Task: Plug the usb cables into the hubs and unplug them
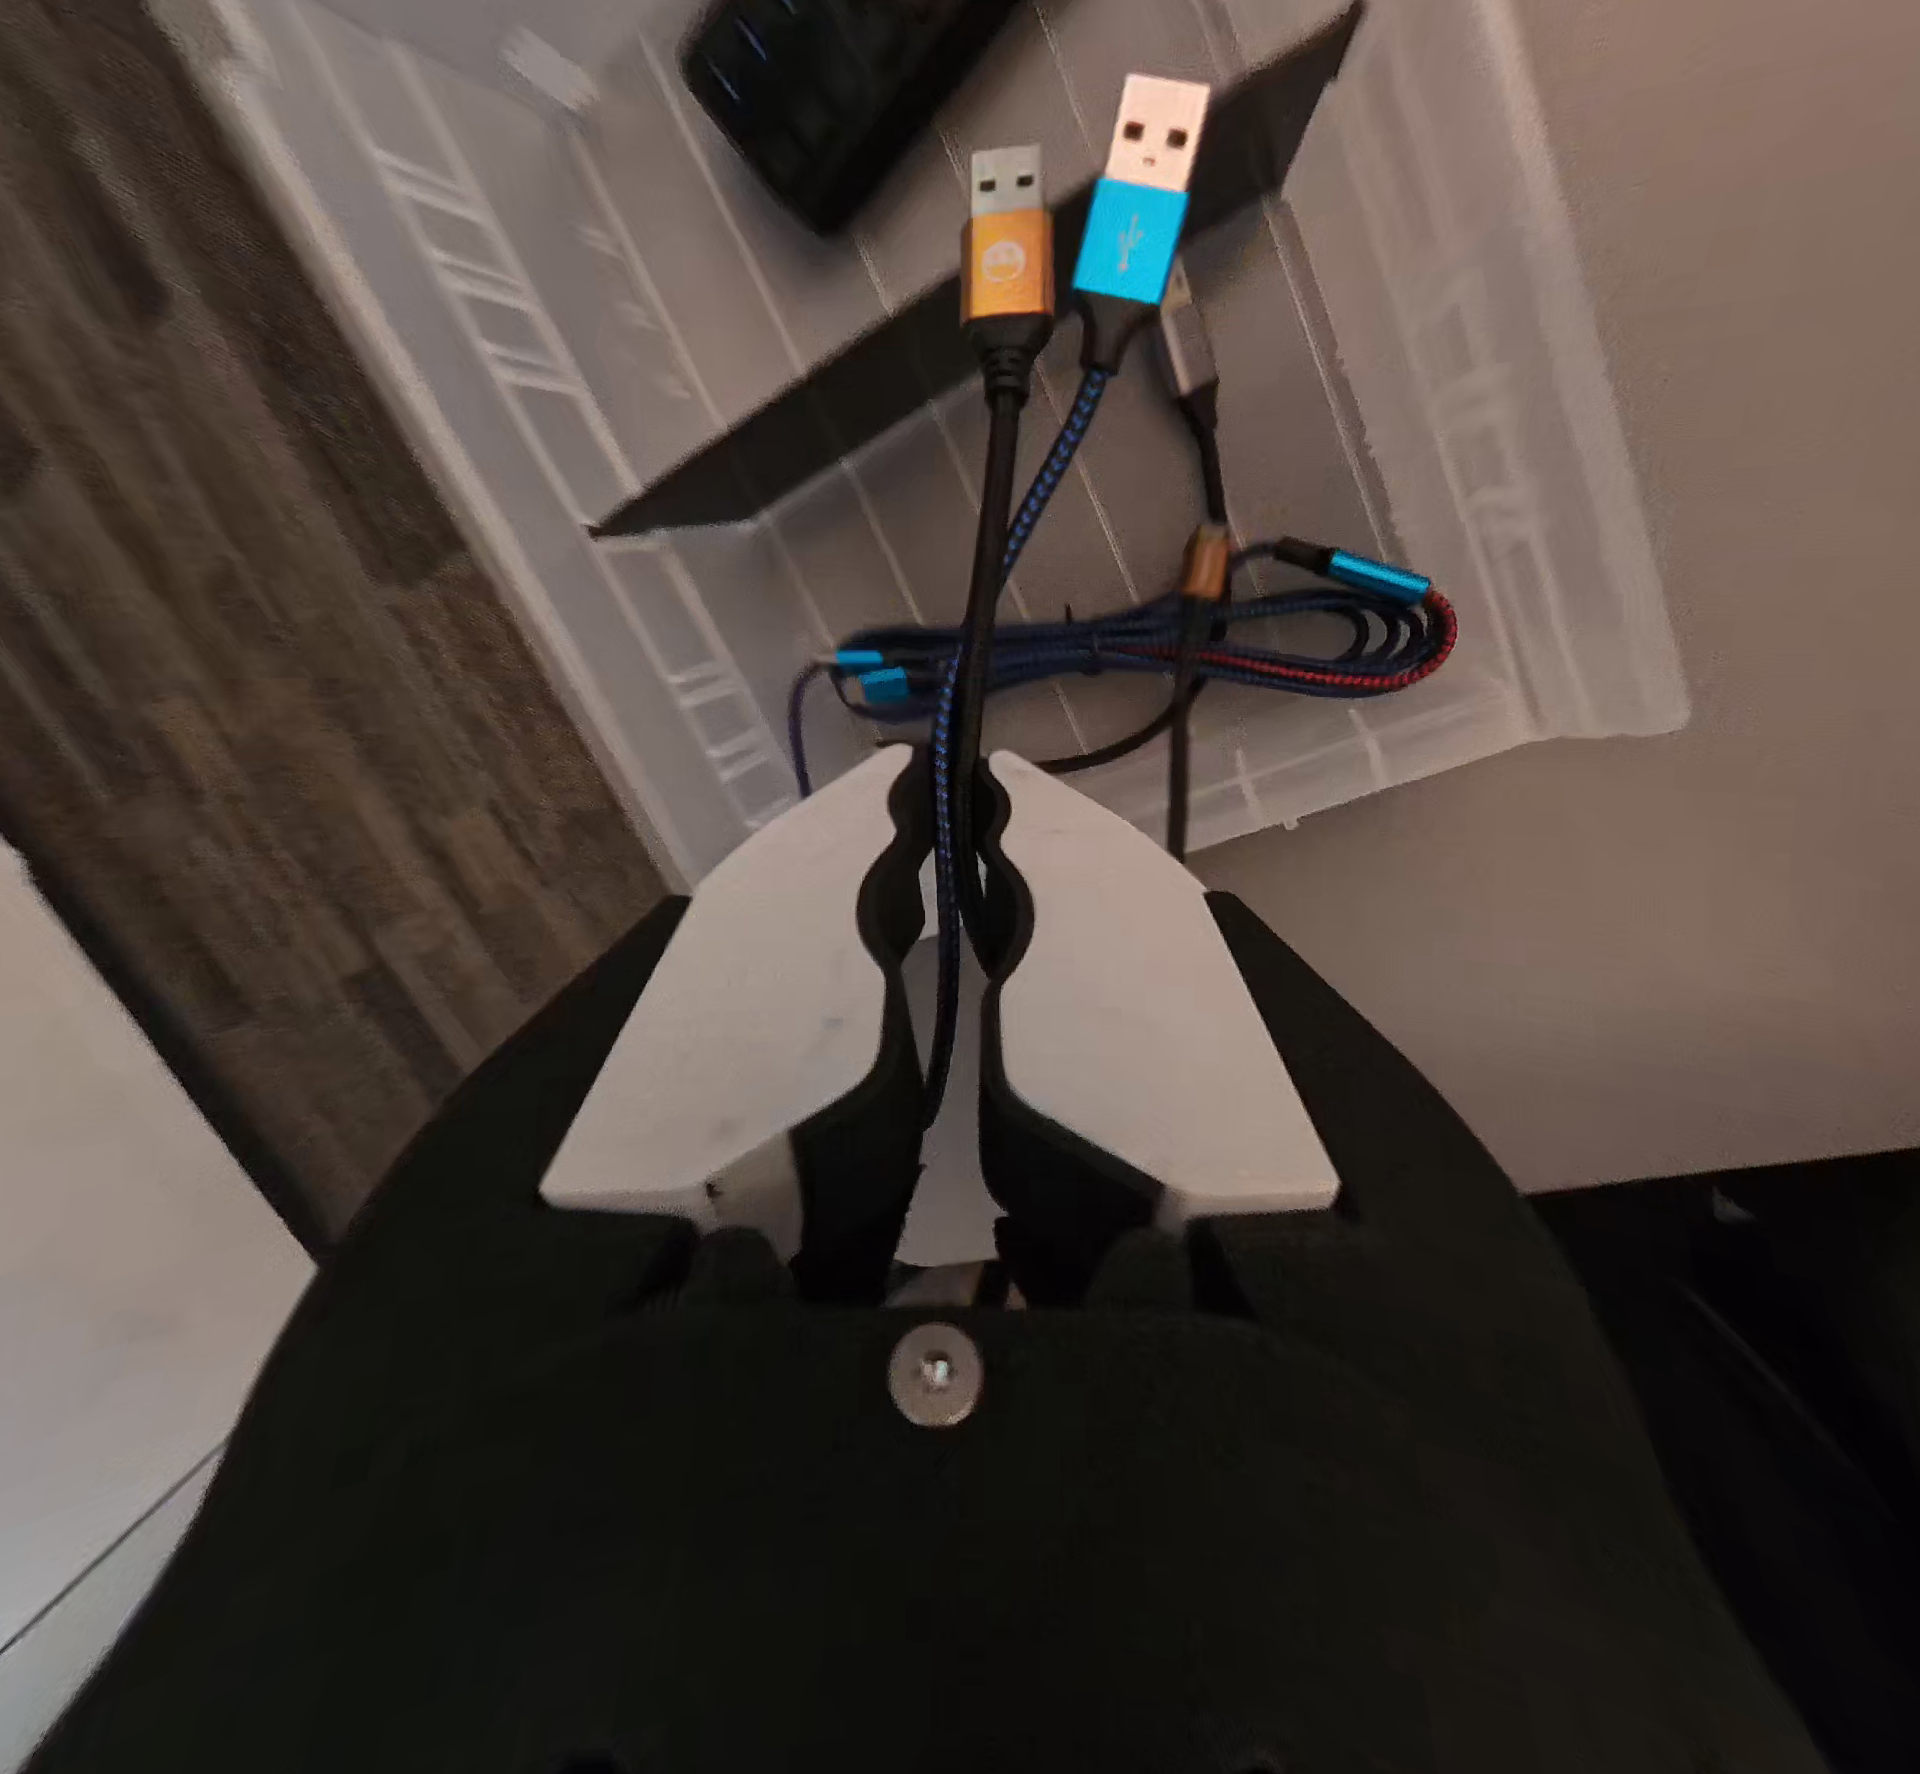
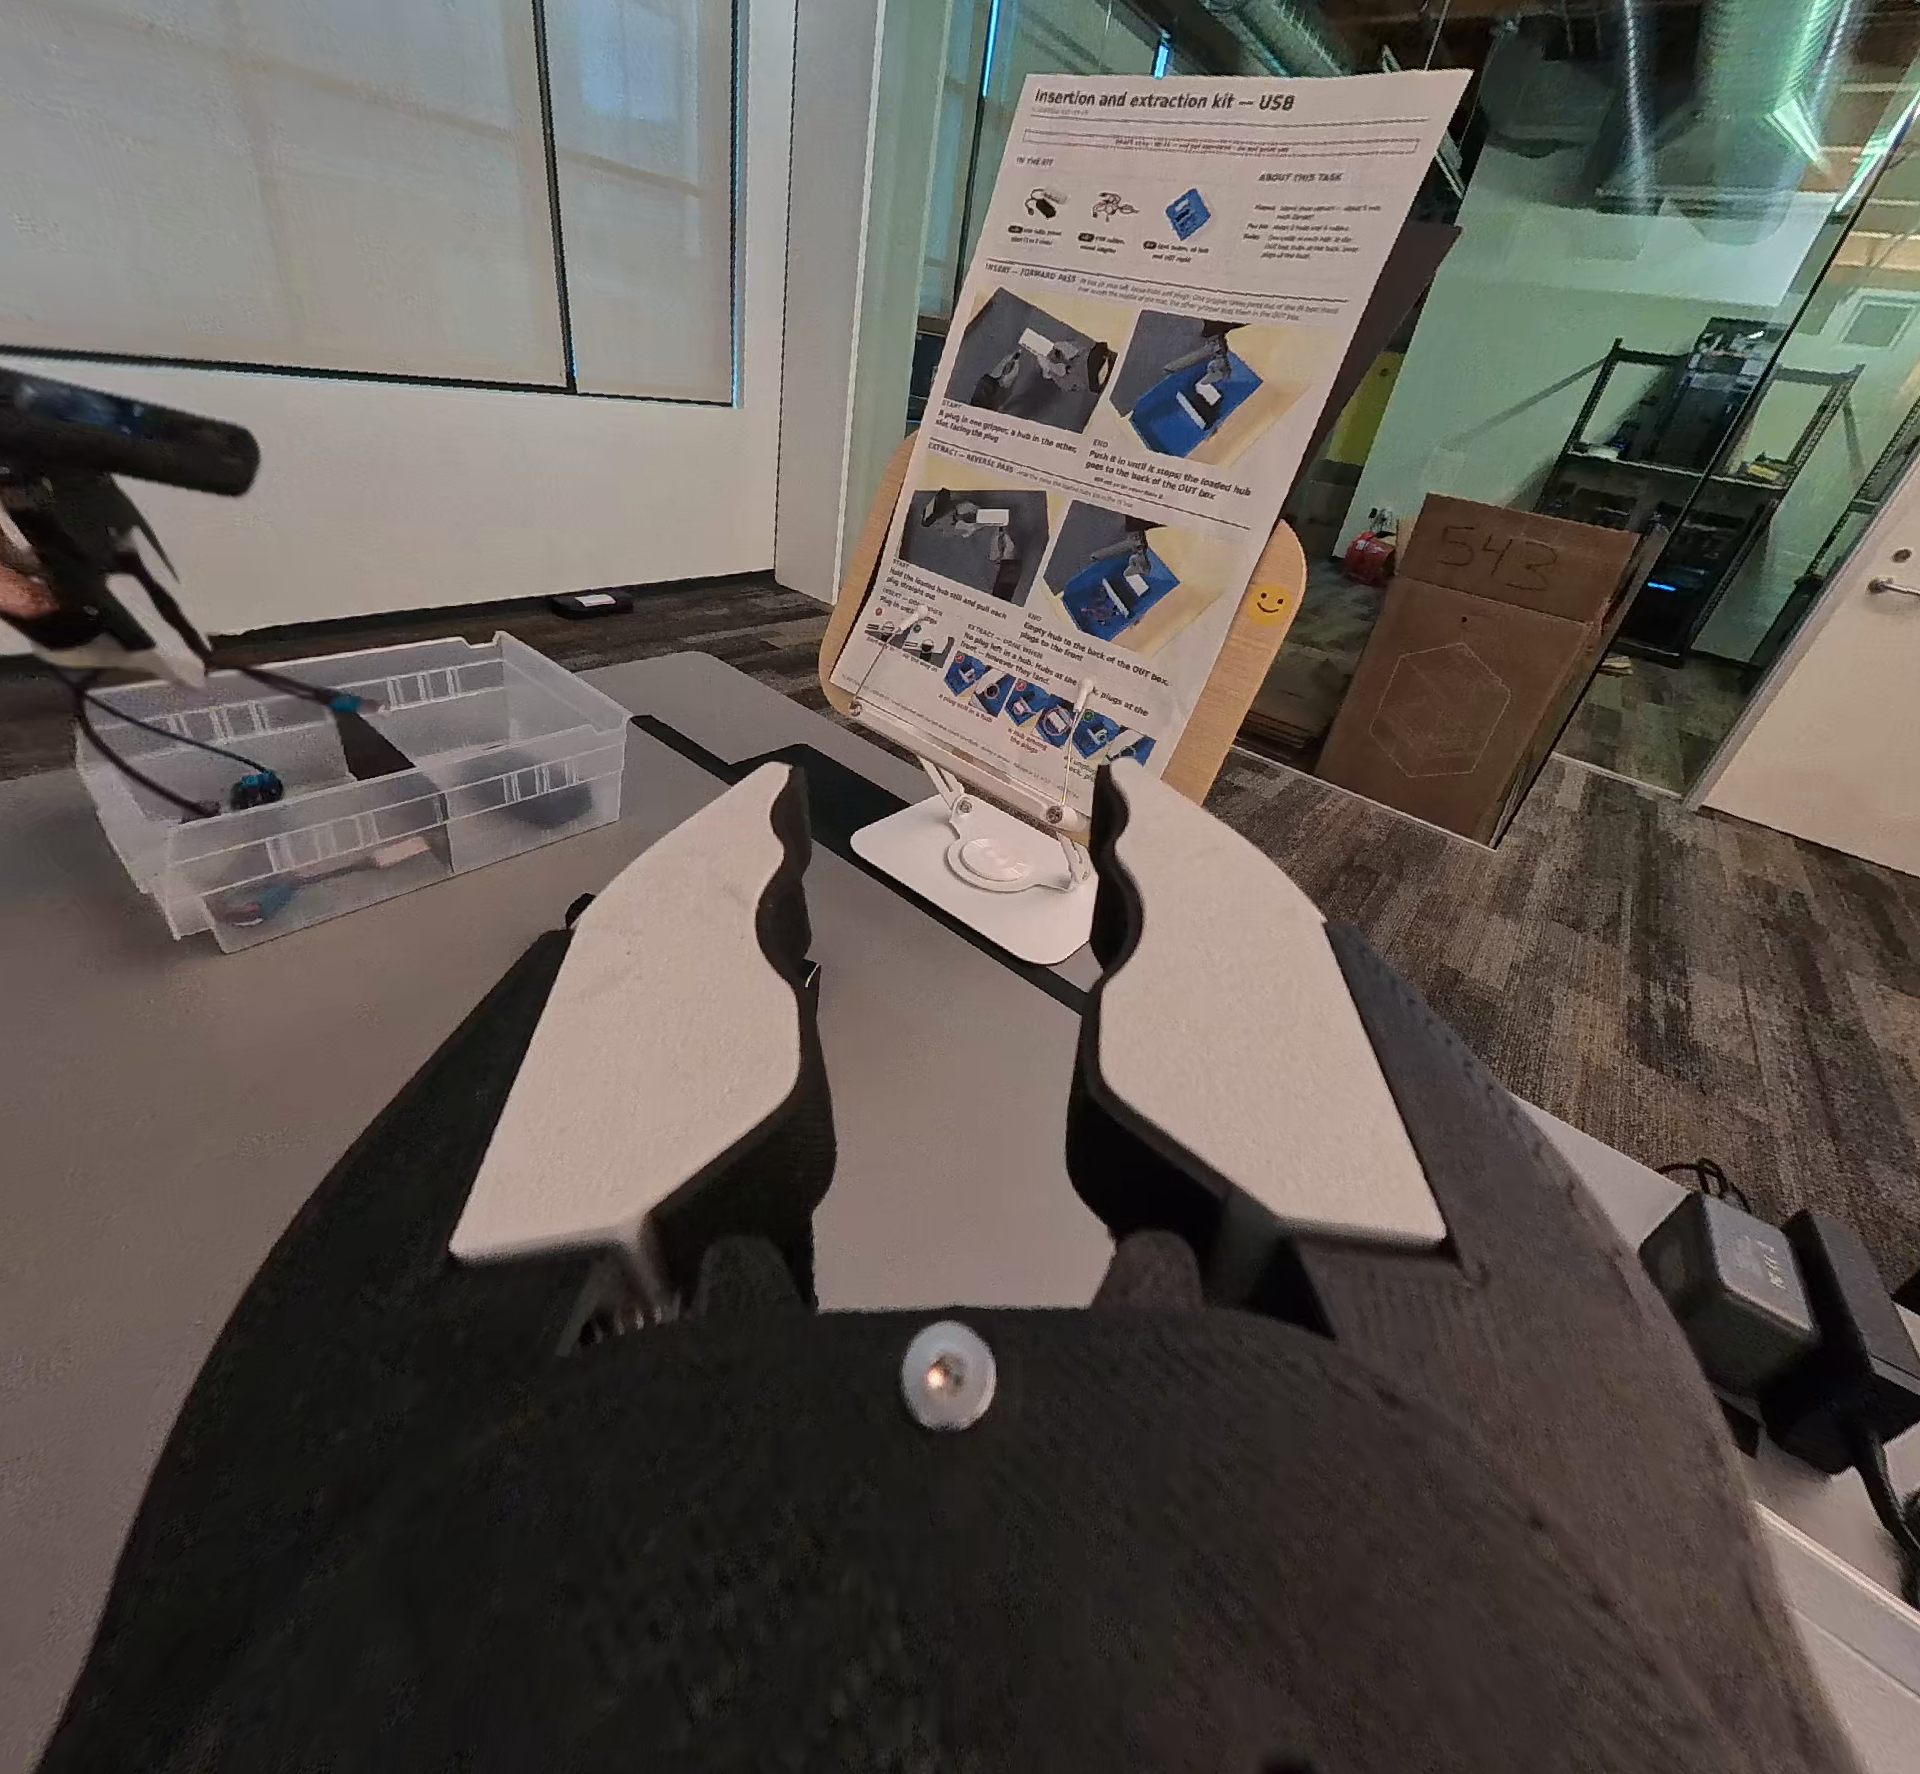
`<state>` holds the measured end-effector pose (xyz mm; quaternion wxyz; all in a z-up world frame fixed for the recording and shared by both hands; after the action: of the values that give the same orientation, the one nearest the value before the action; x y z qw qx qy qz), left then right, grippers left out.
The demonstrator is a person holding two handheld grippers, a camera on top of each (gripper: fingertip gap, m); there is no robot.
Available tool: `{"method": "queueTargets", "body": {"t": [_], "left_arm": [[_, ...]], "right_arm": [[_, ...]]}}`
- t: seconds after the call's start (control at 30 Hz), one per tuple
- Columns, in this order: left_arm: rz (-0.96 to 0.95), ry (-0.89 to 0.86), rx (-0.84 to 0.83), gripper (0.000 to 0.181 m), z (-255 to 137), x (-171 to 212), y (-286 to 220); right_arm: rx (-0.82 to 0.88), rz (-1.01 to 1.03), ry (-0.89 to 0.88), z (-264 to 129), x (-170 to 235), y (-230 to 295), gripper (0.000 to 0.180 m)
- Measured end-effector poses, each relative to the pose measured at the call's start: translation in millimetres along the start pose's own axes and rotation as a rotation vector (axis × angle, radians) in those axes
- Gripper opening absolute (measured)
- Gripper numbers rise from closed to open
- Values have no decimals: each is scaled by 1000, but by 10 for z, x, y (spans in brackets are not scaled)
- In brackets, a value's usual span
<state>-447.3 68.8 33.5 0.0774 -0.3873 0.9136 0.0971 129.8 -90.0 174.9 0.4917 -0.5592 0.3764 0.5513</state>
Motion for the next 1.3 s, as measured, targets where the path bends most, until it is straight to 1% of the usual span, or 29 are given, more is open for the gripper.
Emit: {"method": "queueTargets", "body": {"t": [0.07, 0.1, 0.2, 0.27, 0.37, 0.53, 0.8, 0.97, 1.3], "left_arm": [[21, -34, -22, 5, -167, -82, -60], [31, -24, -19, 5, -208, -102, -95], [67, 14, -46, 5, -232, -156, -114], [55, 30, -13, 5, -194, -178, -128], [48, -24, 19, 4, -172, -247, -134], [47, -82, -11, 4, -298, -324, -73], [67, -135, -105, 4, -865, -500, 24], [94, -158, -165, 4, -1152, -616, 13], [131, -153, -298, 3, -1783, -791, -16]], "right_arm": [[-1, 1, -4, -13, -7, -2, 52], [-1, 1, -5, -18, -8, -6, 52], [-1, 5, -5, -38, -8, -19, 52], [1, 8, -7, -56, -10, -31, 52], [-1, 15, -15, -88, -20, -48, 52], [0, 26, -15, -105, -10, -90, 52], [1, 32, -7, -97, 10, -109, 52], [-2, 32, -6, -103, 10, -102, 52], [-7, 34, 5, -82, 36, -104, 52]]}}
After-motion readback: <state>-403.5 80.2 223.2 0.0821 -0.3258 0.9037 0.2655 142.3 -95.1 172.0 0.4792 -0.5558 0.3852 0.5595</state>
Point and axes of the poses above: each gripper's, where its closed fingertips meet, z out along the fingers, x out of its underside, y = z × x across the jaws, the point moved 5 cm from there along -z, back along the fingers, and after that the axes turned 11 degrees about x, right-handed, at the moved point
